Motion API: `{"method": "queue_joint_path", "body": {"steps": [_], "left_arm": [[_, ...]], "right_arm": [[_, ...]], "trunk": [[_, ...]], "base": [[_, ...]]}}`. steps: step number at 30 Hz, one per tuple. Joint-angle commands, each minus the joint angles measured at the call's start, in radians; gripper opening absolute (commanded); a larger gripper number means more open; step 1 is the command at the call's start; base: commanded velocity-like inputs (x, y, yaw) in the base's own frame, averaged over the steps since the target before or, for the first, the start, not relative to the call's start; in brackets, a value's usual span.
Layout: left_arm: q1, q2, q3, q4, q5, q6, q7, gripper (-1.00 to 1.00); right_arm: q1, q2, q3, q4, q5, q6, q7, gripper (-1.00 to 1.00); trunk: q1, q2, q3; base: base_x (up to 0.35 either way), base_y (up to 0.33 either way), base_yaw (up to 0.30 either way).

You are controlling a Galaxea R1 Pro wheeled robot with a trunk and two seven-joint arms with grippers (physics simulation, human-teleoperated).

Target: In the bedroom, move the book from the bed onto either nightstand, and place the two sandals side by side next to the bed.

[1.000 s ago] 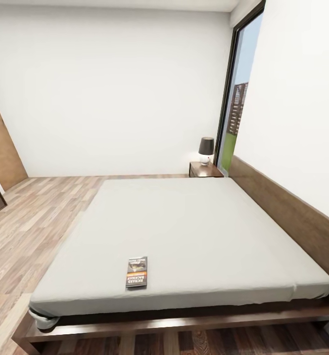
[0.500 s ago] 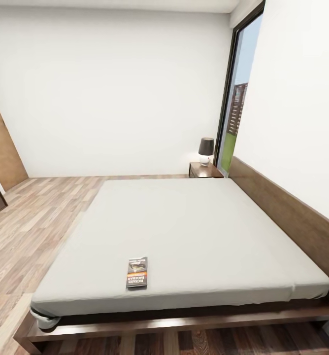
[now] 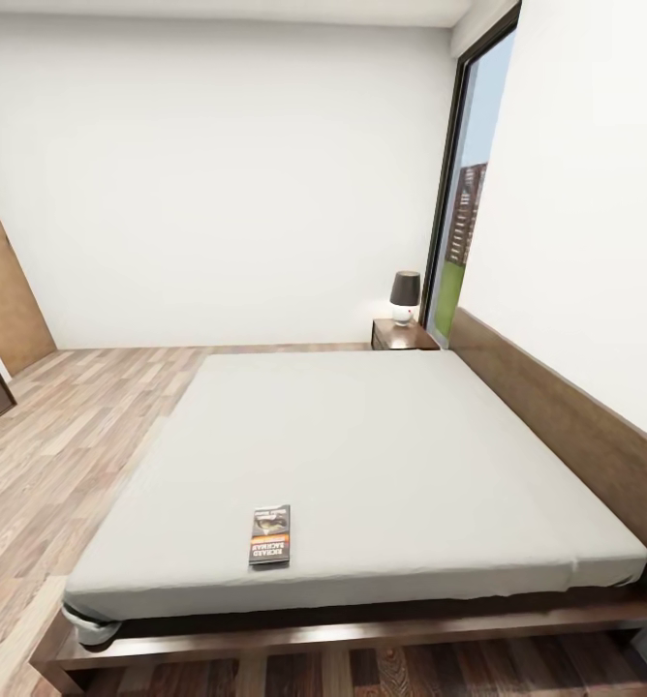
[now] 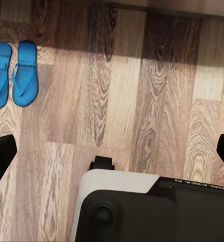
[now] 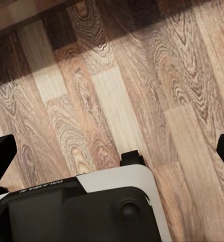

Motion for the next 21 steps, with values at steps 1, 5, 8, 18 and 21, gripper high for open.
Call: {"method": "queue_joint_path", "body": {"steps": [1,5,8,18,21], "left_arm": [[-0.001,0.000,0.008,0.001,-0.010,-0.004,0.001,1.00],[-0.001,0.000,0.008,0.001,-0.010,-0.004,0.001,1.00],[-0.001,0.000,0.008,0.001,-0.010,-0.004,0.001,1.00],[-0.001,0.000,0.009,0.001,-0.010,-0.004,0.001,1.00],[-0.001,0.000,0.010,0.001,-0.010,-0.004,0.001,1.00]], "right_arm": [[-0.001,0.000,-0.008,0.001,-0.003,-0.002,0.005,1.00],[-0.001,0.000,-0.008,0.001,-0.003,-0.002,0.005,1.00],[-0.001,0.000,-0.007,0.001,-0.003,-0.002,0.005,1.00],[-0.001,0.000,-0.006,0.003,-0.003,-0.002,0.005,1.00],[-0.001,0.000,-0.006,0.003,-0.003,-0.002,0.005,1.00]], "trunk": [[-0.003,0.005,0.001],[-0.019,0.033,0.014],[-0.030,0.054,0.023],[-0.030,0.054,0.023],[-0.030,0.054,0.023]], "base": [[0.000,0.000,0.000],[0.000,0.000,0.000],[0.000,0.000,0.000],[0.000,0.000,0.000],[0.000,0.000,0.000]]}}
